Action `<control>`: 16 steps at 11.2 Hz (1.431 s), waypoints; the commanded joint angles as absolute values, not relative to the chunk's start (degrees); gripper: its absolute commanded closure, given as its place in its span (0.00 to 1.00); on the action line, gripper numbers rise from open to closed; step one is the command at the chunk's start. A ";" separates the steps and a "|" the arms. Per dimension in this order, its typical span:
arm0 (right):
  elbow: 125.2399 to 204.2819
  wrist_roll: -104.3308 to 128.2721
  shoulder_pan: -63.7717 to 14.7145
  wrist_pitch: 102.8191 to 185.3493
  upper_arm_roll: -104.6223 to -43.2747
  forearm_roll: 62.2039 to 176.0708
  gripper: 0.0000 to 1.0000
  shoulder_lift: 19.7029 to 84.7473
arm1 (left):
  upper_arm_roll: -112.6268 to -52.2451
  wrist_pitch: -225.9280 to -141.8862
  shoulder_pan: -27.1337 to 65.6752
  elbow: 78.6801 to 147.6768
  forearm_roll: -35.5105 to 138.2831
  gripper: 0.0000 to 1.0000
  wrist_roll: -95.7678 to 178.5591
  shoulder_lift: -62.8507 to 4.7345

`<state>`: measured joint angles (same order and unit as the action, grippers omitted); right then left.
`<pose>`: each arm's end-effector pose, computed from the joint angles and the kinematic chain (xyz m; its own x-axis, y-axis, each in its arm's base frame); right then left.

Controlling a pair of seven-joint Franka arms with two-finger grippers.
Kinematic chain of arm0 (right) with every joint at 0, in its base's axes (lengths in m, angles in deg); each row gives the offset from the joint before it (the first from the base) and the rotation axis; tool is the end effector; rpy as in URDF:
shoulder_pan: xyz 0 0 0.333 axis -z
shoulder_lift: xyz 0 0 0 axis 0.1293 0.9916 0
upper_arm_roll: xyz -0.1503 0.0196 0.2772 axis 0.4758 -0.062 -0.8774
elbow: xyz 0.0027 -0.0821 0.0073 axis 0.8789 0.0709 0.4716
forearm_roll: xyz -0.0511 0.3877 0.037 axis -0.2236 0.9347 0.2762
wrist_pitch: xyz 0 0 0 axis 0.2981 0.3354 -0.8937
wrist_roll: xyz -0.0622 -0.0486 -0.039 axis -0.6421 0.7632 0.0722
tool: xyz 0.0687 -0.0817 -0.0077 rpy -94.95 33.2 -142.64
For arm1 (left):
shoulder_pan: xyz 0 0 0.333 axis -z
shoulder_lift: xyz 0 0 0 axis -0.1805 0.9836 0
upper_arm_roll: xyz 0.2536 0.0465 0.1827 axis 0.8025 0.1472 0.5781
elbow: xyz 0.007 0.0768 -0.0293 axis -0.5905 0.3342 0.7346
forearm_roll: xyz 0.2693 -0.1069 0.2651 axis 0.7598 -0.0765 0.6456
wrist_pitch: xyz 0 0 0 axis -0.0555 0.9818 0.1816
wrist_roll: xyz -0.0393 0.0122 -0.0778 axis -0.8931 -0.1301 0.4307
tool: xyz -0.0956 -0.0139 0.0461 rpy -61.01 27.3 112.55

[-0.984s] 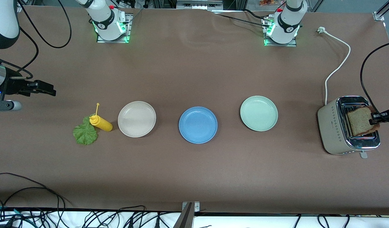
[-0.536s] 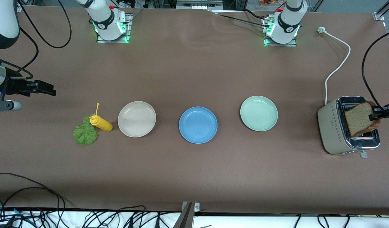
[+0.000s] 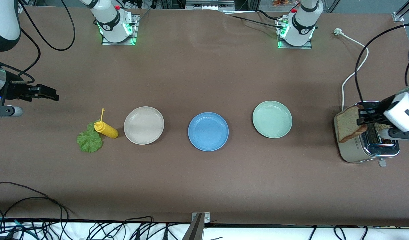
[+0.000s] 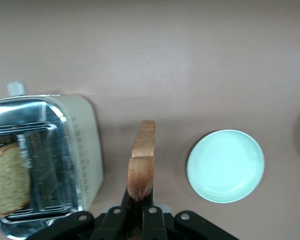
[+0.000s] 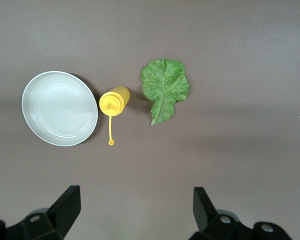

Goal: Make sandwich in blue plate with both arms
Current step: 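Lift the bread slice out of the toaster with the left gripper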

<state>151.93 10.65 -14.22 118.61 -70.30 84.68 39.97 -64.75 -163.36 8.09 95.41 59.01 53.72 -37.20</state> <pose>0.6073 -0.0114 0.5442 0.9920 0.0240 -0.1243 0.0217 -0.9996 -0.0201 0.6481 0.0184 0.5180 0.9965 -0.0688 -0.0477 -0.0674 -0.9972 0.0314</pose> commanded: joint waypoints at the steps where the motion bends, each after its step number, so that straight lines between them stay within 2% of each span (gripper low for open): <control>1: 151.34 10.01 -14.20 118.38 -70.26 85.54 0.00 39.66 | -68.14 -162.54 8.90 95.38 57.39 1.00 49.10 -36.84; 8: 151.34 10.01 -14.20 118.38 -70.26 85.54 0.00 39.66 | -83.95 -163.16 9.87 94.94 57.83 1.00 28.37 -31.22; 13: 151.35 10.01 -14.20 118.73 -70.26 85.72 0.00 39.75 | -93.71 -170.52 11.98 94.85 57.92 1.00 11.14 -25.43; 16: 151.35 10.19 -14.11 118.90 -70.26 85.72 0.00 40.01 | -96.45 -175.18 12.77 94.85 57.92 1.00 5.94 -22.52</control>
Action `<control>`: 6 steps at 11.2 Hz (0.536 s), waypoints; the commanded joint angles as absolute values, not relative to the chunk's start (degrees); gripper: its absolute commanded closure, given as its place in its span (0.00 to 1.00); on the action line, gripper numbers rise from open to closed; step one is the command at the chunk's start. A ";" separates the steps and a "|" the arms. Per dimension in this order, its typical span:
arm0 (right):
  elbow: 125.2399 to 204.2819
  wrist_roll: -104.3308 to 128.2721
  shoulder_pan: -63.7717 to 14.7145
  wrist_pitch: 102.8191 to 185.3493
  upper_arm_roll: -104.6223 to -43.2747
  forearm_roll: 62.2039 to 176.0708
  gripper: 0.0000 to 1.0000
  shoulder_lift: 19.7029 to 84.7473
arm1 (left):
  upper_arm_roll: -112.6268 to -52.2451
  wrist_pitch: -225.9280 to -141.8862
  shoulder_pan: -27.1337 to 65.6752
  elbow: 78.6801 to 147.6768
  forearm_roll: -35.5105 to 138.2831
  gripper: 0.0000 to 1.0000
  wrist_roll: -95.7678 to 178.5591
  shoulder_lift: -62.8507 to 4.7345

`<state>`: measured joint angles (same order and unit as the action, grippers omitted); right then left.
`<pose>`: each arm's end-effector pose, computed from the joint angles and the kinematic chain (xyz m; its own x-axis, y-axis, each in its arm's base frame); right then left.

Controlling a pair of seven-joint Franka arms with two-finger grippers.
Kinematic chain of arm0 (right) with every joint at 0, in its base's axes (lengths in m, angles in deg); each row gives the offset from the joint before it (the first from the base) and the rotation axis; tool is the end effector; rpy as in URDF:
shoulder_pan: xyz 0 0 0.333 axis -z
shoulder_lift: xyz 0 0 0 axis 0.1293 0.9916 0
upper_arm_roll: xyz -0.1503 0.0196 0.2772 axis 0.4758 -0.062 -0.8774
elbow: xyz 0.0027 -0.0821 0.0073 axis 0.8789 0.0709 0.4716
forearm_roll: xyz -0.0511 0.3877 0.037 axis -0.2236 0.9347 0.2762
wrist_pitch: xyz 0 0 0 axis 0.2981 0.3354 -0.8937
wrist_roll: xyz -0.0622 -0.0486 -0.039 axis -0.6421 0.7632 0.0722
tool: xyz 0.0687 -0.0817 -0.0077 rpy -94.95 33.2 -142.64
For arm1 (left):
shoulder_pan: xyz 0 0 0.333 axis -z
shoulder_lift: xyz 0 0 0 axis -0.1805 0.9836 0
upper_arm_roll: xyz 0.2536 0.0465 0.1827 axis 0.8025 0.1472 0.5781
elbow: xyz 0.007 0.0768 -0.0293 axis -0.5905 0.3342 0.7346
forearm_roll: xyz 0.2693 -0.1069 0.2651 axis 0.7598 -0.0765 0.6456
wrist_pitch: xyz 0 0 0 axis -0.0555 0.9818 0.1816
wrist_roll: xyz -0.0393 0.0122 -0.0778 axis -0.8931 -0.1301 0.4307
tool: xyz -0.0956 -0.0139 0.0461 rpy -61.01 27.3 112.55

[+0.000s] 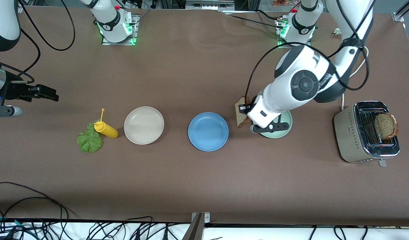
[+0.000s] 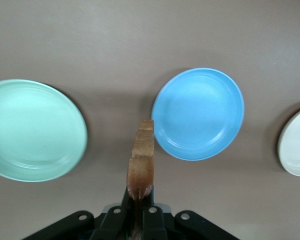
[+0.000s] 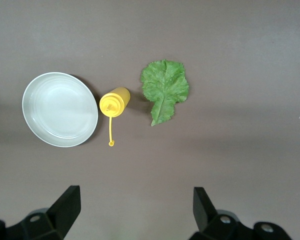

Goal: Make sandwich in blue plate with both arms
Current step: 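Carry the bread to the blue plate and lay it down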

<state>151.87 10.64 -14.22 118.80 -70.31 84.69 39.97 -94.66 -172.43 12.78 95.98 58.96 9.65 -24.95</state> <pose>0.6078 -0.0113 0.5449 0.9925 0.0240 -0.1200 0.0217 -0.9996 -0.0200 0.6077 -0.3187 0.4220 0.9686 0.1296 -0.2123 0.1695 -0.9687 0.1816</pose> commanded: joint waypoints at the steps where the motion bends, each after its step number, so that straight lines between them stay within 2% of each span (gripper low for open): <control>1: 151.43 10.36 -14.11 119.43 -70.17 85.72 0.00 40.01 | -97.41 -177.29 13.03 94.77 57.83 1.00 4.70 -21.29; 6: 151.43 18.69 -12.62 121.27 -69.73 88.34 0.00 40.71 | -98.83 -192.49 16.45 94.85 57.83 1.00 0.38 -14.00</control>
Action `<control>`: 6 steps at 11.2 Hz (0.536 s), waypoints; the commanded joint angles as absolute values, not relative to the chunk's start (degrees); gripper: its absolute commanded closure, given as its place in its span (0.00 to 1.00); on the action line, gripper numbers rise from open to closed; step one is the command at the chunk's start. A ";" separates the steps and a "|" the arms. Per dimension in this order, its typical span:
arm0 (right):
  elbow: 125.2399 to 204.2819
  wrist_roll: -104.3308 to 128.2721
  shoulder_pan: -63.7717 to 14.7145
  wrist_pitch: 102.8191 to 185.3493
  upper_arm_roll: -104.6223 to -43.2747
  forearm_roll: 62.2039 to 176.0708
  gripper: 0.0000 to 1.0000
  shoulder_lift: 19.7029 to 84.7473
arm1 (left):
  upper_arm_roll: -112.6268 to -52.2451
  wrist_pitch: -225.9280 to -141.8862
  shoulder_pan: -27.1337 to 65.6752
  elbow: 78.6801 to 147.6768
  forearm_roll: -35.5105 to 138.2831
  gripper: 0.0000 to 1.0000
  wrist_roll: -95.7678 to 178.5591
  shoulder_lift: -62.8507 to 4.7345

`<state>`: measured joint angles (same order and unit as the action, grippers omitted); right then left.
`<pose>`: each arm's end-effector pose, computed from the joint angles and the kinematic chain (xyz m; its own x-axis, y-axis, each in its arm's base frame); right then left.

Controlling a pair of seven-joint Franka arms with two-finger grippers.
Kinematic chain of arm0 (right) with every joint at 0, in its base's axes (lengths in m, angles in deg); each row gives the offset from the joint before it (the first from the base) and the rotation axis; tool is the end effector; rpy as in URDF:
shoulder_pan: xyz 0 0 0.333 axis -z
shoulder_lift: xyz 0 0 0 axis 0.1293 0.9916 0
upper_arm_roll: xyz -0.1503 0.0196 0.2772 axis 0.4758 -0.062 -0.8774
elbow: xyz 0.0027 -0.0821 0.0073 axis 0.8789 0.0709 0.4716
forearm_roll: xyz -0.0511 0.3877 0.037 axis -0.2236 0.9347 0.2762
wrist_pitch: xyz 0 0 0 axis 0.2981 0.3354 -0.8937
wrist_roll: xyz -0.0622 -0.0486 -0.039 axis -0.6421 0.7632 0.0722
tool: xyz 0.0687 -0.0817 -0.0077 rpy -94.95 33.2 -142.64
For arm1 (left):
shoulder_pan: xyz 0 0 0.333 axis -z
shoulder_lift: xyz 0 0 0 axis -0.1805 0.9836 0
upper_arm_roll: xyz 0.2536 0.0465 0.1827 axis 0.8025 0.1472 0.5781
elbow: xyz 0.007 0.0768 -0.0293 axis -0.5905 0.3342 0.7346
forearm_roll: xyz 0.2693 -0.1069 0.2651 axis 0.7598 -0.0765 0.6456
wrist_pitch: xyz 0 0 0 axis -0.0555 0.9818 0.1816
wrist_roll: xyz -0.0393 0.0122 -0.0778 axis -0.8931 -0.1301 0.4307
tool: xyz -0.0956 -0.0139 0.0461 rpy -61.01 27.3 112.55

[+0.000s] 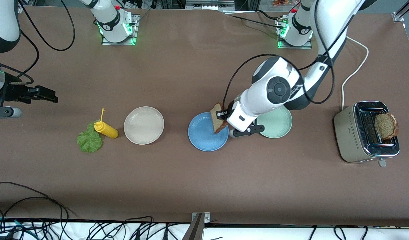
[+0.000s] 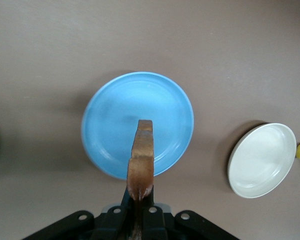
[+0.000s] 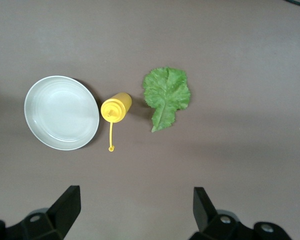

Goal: Make sandwich in blue plate with both arms
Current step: 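Carry the bread to the blue plate and lay it down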

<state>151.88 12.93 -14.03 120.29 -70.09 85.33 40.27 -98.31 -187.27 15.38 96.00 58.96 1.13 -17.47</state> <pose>0.6118 -0.0143 0.5437 0.9937 0.0560 -0.0975 0.0531 -0.9981 -0.0321 0.6087 -0.3846 0.3726 0.9540 0.2229 -0.2006 0.2779 -0.9084 0.3123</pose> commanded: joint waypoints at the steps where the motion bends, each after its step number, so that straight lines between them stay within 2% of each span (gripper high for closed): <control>1: 151.43 20.46 -12.27 121.80 -69.73 88.44 0.00 41.06 | -98.83 -193.82 17.16 94.85 57.92 1.00 0.39 -13.20; 6: 151.43 26.36 -11.21 124.09 -69.73 88.27 0.00 42.30 | -98.74 -201.91 18.22 94.85 58.01 1.00 1.26 -8.72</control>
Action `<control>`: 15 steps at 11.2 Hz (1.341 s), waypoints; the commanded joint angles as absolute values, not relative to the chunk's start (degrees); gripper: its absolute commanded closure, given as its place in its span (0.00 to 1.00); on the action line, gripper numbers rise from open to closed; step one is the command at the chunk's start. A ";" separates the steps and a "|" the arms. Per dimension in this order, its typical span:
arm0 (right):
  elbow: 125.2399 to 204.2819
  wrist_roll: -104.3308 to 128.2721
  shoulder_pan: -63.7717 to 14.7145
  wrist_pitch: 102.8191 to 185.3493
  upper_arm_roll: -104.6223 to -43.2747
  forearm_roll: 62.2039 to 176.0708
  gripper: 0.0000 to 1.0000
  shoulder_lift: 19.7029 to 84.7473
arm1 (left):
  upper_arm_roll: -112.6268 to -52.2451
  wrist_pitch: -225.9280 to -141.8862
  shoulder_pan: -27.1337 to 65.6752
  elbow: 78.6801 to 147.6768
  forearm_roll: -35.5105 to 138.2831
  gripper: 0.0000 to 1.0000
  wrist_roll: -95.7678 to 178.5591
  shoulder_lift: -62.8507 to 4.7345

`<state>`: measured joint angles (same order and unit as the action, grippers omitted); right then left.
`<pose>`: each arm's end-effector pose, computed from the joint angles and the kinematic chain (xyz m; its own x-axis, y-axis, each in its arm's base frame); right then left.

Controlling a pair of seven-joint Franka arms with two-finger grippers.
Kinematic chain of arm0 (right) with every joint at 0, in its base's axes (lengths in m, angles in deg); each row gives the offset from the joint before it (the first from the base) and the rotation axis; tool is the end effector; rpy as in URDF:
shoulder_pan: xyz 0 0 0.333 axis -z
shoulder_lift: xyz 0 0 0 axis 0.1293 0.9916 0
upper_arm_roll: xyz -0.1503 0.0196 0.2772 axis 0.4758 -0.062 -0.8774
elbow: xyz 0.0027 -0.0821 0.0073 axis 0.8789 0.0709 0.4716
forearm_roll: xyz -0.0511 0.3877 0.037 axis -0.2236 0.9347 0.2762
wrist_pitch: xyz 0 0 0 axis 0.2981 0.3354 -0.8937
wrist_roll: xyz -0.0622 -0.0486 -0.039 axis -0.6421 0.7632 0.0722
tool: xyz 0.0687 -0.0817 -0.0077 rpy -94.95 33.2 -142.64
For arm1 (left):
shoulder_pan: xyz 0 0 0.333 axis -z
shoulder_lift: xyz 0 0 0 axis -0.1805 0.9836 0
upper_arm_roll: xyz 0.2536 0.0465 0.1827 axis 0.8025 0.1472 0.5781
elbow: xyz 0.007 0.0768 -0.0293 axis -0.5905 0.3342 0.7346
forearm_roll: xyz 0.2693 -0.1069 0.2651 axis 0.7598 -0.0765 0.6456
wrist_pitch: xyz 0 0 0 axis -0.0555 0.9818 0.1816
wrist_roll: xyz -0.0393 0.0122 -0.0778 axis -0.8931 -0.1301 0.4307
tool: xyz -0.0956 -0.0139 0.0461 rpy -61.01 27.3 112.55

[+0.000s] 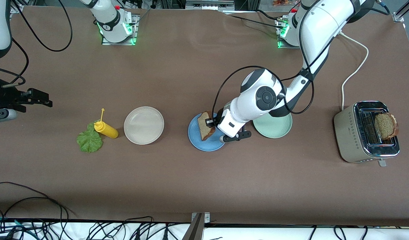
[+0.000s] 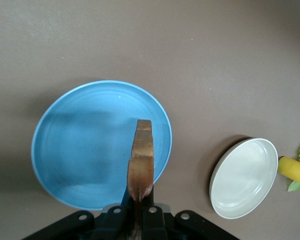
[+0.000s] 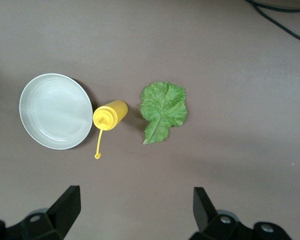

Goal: Make sandwich in blue plate with both arms
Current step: 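Carry the bread to the blue plate and lay it down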

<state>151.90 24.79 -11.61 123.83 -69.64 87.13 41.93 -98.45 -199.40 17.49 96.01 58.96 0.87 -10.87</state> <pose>0.6235 -0.0418 0.5309 0.9771 0.2067 -0.0500 0.2033 -0.9770 -0.0646 0.6157 -0.4120 0.3181 0.9519 0.2498 -0.1772 0.3021 -0.8607 0.4097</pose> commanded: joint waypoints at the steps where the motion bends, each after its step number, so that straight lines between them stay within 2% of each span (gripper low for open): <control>1: 151.43 26.36 -11.21 124.09 -69.73 88.27 0.00 42.30 | -98.74 -202.62 18.48 94.85 58.09 1.00 1.26 -8.10; 9: 151.43 26.01 -10.42 126.10 -69.73 88.27 0.00 45.10 | -98.04 -204.47 19.19 95.03 58.27 1.00 7.23 -6.16; 11: 151.43 26.10 -9.98 127.33 -69.73 88.44 0.00 45.98 | -97.95 -204.47 19.10 95.03 58.36 0.54 7.59 -6.25; 12: 151.43 26.19 -9.98 127.78 -69.73 88.53 0.00 46.34 | -97.95 -204.47 18.92 95.03 58.36 0.37 7.42 -6.51; 13: 151.43 26.19 -9.98 127.87 -69.82 88.44 0.00 46.51 | -97.86 -204.47 18.83 95.03 58.44 0.00 7.42 -6.95; 15: 151.43 26.01 -9.98 129.70 -69.82 88.71 0.00 47.82 | -97.86 -204.38 18.31 94.94 58.62 0.00 7.24 -7.48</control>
